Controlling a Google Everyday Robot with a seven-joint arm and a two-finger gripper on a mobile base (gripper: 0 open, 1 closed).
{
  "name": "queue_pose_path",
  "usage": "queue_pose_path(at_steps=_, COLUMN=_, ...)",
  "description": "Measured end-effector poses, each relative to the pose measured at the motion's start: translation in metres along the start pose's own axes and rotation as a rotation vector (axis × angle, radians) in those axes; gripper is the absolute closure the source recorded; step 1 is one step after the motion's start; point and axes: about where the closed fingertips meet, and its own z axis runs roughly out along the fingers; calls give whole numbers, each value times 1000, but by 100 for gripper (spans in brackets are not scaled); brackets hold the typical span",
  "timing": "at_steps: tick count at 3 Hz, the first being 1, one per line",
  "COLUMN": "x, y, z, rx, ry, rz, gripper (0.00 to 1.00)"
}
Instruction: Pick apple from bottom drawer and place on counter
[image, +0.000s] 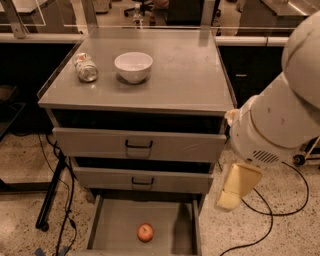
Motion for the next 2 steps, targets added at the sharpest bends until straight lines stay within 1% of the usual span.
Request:
queue_pose_path(at_steps=1, x=-11, y=21, z=46, rx=-57, ry=-19, rz=-39, gripper=0)
queue_pose_path(at_steps=2, x=-10, y=53, z=99, rx=-111, ry=-13, rz=-58, gripper=0)
